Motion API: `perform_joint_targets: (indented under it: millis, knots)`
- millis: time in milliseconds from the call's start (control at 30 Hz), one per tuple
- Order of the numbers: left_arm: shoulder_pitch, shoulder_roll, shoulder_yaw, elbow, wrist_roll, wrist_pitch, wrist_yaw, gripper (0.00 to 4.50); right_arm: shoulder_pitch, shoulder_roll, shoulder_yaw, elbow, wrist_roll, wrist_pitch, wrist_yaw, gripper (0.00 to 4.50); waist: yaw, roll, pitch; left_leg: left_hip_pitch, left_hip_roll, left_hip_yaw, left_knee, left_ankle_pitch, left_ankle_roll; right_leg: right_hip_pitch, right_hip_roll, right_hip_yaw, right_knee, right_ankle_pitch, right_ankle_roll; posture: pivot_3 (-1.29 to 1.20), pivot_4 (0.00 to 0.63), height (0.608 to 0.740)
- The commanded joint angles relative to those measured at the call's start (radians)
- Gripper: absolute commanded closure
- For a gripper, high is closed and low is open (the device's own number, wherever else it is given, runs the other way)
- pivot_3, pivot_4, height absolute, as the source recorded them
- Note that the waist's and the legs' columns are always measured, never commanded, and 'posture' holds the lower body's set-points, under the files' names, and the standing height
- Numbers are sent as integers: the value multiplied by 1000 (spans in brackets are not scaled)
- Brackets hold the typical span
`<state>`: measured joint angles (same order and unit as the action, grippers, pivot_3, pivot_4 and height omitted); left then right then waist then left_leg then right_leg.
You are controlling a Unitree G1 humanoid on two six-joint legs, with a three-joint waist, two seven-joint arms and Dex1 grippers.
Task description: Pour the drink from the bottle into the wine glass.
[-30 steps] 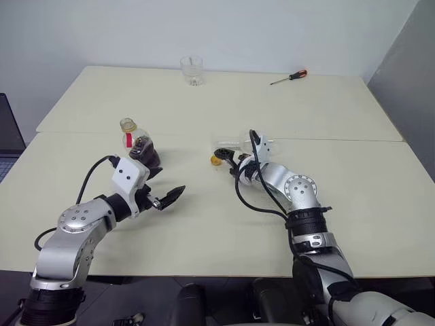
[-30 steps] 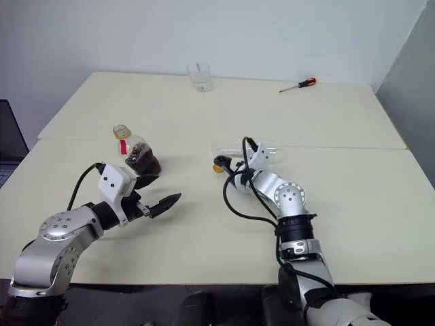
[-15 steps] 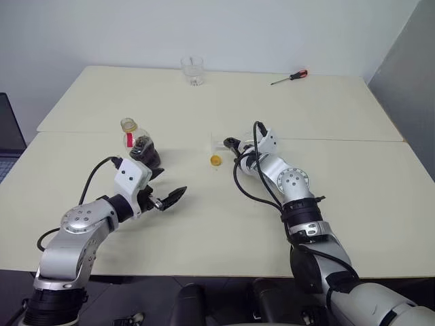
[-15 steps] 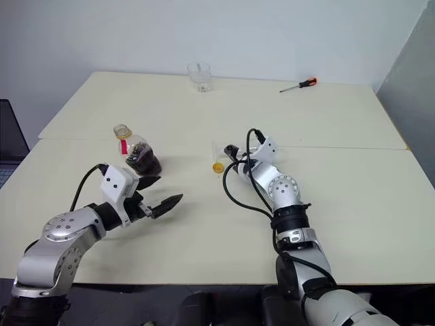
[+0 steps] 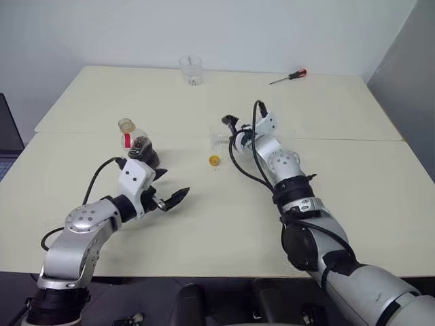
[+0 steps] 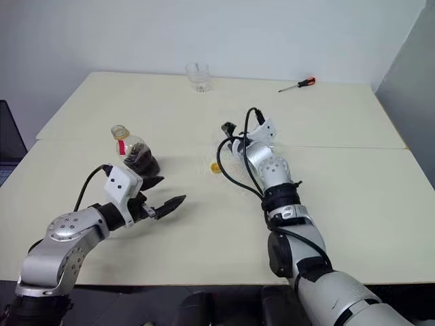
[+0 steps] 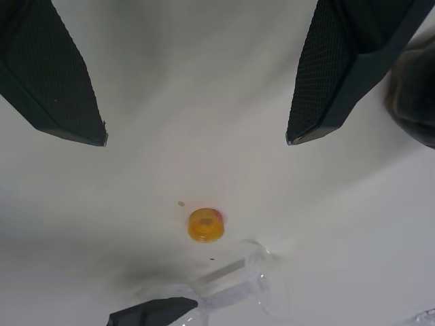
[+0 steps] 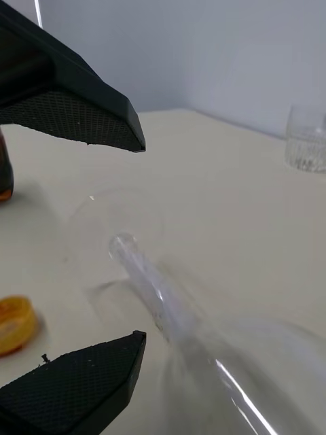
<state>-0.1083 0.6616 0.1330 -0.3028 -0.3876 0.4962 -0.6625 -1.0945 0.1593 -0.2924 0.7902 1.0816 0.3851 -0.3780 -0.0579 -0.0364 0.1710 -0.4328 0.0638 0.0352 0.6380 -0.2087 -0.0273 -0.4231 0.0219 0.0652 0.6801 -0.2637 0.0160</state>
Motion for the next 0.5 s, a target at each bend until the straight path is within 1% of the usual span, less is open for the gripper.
perform_joint_targets:
  millis: [33, 233, 500]
  knots:
    - [-10, 4, 13, -28, 2, -3, 3, 21, -54, 207, -18, 25, -6, -13, 20, 0, 1, 0, 0, 0, 0, 0, -1, 0, 0, 0, 0, 0, 0, 0, 0, 0, 150, 740]
    - [-10, 4, 16, -29, 2, -2, 5, 21, -64, 198, -26, 45, -12, -11, 27, 0, 0, 0, 0, 0, 0, 0, -2, 0, 0, -1, -2, 0, 0, 0, 0, 0, 150, 740]
    - [-14, 2, 13, -20, 6, -12, 3, 21, -61, 173, -26, 15, -24, 7, 32, 0, 0, 0, 0, 0, 0, 0, -2, 0, 0, -1, -2, 0, 0, 0, 0, 0, 150, 740]
